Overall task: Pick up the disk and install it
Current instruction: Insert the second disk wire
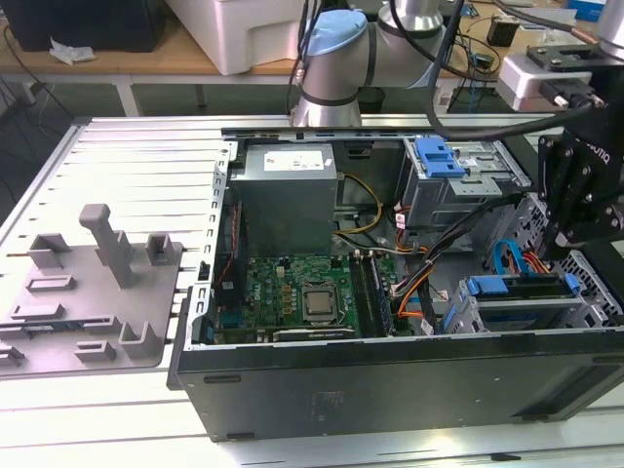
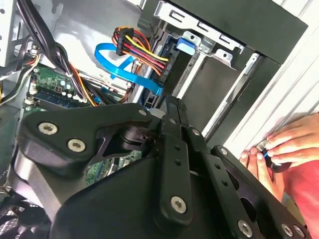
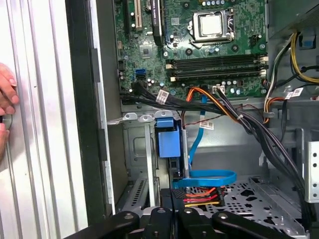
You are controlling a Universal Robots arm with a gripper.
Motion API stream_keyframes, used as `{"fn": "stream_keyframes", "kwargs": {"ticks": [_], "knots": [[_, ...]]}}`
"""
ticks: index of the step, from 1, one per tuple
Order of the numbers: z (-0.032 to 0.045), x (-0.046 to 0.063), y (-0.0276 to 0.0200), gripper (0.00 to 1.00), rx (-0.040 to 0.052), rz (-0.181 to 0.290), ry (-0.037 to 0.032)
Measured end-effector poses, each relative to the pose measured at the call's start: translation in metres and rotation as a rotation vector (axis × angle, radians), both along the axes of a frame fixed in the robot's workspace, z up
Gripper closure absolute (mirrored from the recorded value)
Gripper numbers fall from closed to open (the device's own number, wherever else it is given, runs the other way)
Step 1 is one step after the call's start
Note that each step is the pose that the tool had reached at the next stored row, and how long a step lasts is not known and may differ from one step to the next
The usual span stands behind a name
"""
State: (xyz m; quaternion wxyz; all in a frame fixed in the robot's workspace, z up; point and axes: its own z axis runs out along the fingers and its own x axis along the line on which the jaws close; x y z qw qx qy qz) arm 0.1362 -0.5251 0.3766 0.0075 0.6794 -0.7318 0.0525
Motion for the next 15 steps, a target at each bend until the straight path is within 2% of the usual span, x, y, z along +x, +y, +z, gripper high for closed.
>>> {"fn": "stream_keyframes", "kwargs": {"ticks": [6,15], "knots": [[-0.0102,0.0,0.0,0.85,0.0,0.0,0.0],[-0.0212,0.0,0.0,0.85,0.0,0.0,0.0]]}}
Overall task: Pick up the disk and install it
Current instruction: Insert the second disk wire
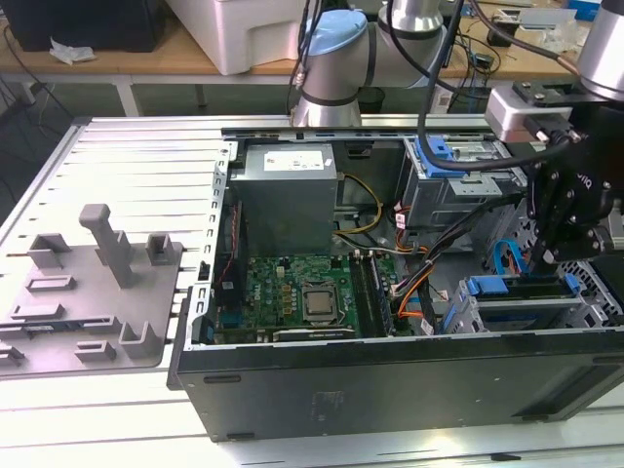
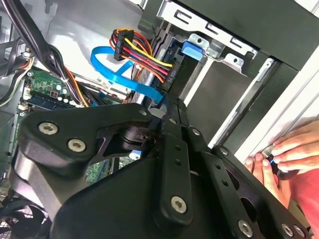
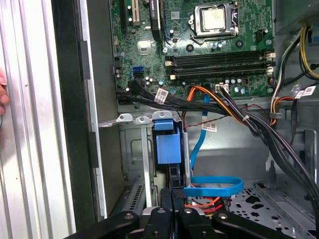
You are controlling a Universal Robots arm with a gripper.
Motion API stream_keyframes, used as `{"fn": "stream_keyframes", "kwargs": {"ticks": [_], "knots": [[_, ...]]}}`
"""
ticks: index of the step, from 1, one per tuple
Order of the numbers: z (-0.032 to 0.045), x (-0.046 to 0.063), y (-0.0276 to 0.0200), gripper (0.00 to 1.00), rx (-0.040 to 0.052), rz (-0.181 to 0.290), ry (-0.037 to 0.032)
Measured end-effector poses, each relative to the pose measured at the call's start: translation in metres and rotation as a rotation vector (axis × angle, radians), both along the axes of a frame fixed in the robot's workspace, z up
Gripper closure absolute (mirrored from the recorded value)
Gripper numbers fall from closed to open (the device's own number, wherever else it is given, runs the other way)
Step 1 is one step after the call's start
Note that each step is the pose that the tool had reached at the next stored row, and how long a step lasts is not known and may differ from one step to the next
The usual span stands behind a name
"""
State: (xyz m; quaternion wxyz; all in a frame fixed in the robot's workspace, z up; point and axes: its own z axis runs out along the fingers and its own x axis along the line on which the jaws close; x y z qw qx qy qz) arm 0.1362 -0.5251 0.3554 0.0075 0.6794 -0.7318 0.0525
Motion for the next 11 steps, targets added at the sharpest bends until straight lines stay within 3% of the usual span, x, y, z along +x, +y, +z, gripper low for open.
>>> {"fn": "stream_keyframes", "kwargs": {"ticks": [11], "knots": [[-0.0099,0.0,0.0,0.85,0.0001,0.0,0.0]]}}
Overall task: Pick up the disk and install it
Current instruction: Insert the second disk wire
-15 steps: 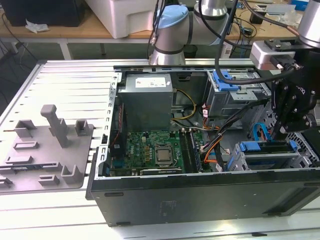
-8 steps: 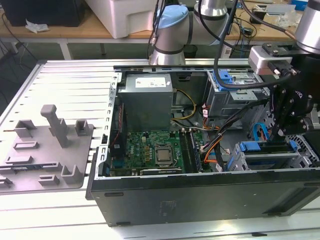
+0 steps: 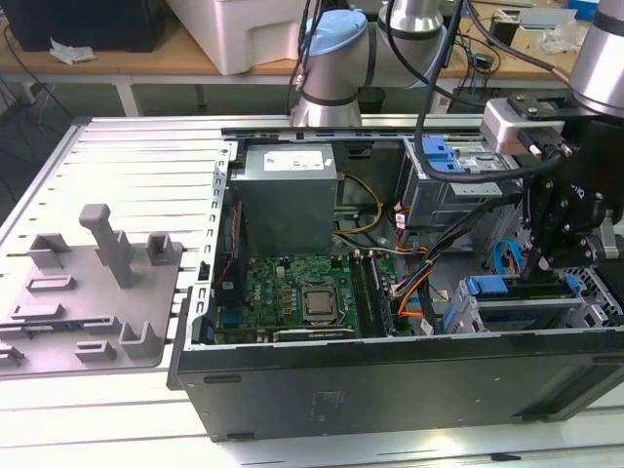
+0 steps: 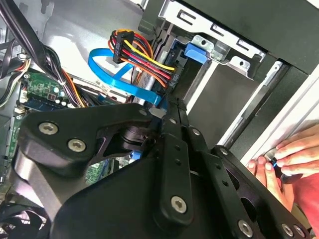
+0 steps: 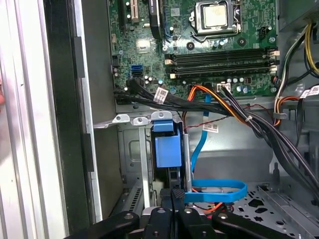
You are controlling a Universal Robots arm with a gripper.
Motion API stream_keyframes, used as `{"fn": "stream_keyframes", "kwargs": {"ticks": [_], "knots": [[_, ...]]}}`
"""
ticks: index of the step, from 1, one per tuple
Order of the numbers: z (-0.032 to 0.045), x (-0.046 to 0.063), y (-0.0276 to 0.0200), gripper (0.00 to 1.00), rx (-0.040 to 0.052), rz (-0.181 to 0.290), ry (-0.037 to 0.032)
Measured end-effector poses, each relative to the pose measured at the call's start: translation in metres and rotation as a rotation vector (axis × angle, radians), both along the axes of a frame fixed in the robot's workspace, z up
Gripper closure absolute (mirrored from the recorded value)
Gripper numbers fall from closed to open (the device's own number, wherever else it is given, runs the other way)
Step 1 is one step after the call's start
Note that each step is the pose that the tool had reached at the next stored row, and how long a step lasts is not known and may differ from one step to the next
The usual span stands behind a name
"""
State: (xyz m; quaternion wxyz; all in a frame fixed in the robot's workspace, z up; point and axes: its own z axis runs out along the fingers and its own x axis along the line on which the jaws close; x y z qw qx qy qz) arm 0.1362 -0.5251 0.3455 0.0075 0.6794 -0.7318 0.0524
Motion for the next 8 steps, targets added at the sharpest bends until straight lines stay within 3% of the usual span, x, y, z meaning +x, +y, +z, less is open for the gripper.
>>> {"fn": "stream_keyframes", "kwargs": {"ticks": [8], "knots": [[-0.003,0.0,0.0001,0.85,-0.0001,0.0,0.0]]}}
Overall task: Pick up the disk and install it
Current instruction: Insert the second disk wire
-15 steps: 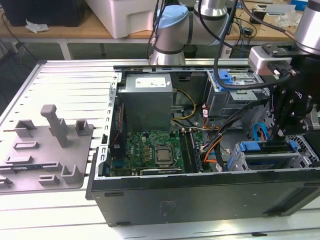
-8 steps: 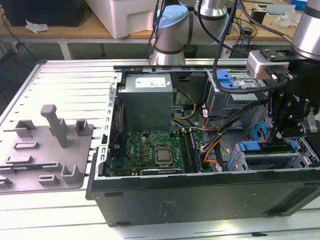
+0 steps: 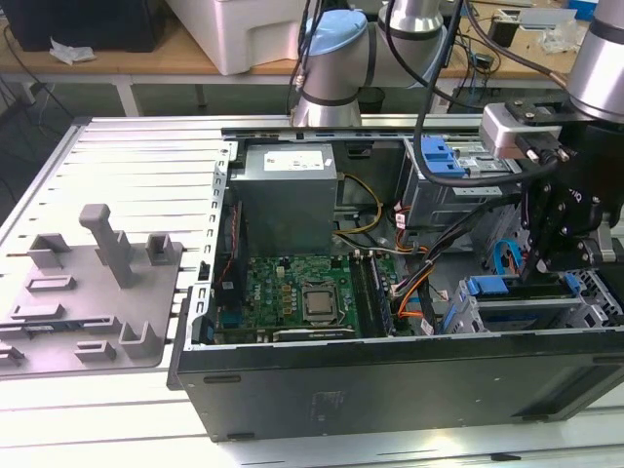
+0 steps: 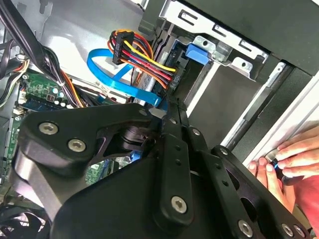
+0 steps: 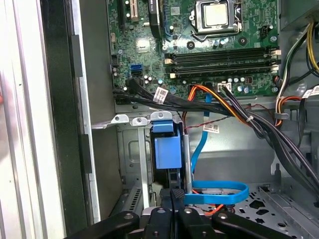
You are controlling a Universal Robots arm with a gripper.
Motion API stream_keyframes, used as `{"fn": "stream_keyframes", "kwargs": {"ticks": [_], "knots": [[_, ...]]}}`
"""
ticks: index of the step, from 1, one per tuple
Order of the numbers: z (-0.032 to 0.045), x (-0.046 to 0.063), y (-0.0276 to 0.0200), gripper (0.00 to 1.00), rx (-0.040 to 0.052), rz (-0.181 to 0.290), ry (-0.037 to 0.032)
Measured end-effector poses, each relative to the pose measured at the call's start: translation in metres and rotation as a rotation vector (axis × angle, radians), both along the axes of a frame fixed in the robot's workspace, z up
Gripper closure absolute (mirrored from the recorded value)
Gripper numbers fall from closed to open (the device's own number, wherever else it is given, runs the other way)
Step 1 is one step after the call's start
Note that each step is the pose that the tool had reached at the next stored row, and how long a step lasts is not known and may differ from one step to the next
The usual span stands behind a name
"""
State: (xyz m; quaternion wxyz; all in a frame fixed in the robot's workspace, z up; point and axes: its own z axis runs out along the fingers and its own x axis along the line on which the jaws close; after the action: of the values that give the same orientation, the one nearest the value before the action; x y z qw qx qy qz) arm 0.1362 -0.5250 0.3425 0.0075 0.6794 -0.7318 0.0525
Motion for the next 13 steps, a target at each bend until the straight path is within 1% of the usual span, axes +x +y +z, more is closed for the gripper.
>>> {"fn": "stream_keyframes", "kwargs": {"ticks": [7,13], "knots": [[0.0057,0.0,0.001,0.85,0.0,0.0,-0.0002],[0.015,-0.001,0.0031,0.85,0.0,0.0,-0.0018]]}}
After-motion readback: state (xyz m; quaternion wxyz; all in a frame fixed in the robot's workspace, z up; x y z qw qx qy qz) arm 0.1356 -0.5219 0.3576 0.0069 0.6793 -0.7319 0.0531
